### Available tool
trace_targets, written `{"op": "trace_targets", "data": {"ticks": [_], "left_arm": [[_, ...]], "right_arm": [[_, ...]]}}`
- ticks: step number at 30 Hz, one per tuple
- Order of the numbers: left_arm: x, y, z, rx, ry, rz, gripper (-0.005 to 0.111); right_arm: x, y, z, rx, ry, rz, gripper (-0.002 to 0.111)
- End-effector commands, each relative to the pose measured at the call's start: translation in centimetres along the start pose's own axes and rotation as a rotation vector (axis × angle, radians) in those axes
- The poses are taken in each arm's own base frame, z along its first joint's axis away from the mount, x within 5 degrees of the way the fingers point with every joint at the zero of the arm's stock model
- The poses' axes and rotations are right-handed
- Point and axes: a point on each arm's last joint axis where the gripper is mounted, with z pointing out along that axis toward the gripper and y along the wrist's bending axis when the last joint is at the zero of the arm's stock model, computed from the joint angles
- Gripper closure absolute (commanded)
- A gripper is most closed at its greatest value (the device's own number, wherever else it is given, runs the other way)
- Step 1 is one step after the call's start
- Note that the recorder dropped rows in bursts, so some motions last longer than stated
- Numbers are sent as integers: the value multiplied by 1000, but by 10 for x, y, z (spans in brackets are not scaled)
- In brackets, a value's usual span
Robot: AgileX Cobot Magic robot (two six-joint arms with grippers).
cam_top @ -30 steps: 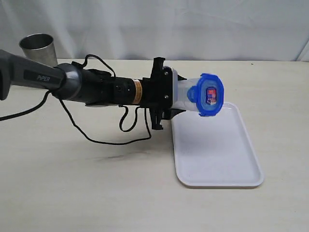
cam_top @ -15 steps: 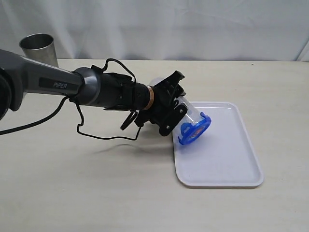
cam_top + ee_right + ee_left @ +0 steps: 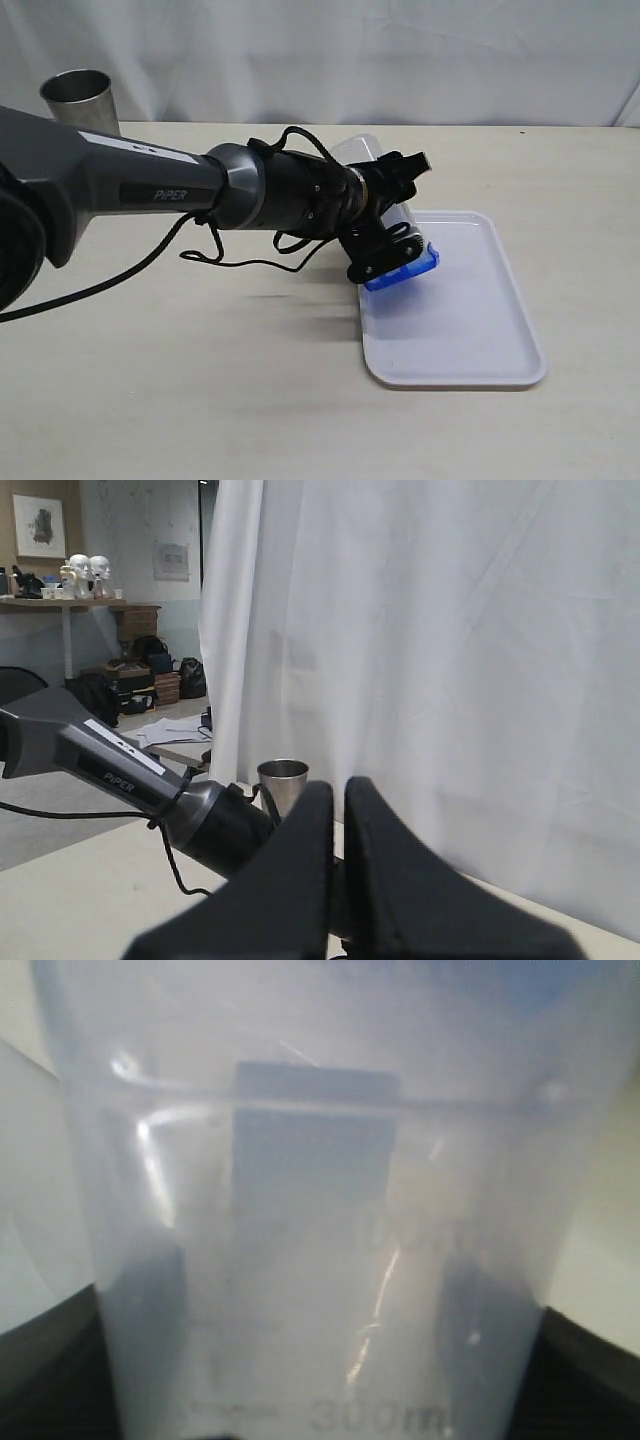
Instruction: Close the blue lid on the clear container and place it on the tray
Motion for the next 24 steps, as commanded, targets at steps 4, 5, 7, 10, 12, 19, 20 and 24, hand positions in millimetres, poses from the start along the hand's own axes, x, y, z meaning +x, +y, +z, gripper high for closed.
{"op": "trace_targets", "data": {"ticks": [4,5,7,10,12,19,20,24], "left_arm": [[1,2,-6,63,79,35,107],[1,2,-6,62,78,34,107],[0,4,-8,58,79,24,107],[3,11,-13,19,68,-66,107],[5,18,-18,-27,46,-157,107],[6,48,-41,-227,-149,-514,107],[5,50,-41,-243,-181,-548,107],[-4,56,-42,-272,-353,-821,107]], "right_arm": [[1,0,0,3,-6,-13,104],[1,0,0,3,-6,-13,104],[1,0,0,6,-6,-20,104],[1,0,0,6,-6,-20,104],[1,0,0,6,-6,-20,104],[1,0,0,5,-4,-20,104],[1,0,0,5,-4,-20,104],[1,-1,0,7,-1,-26,104]]}}
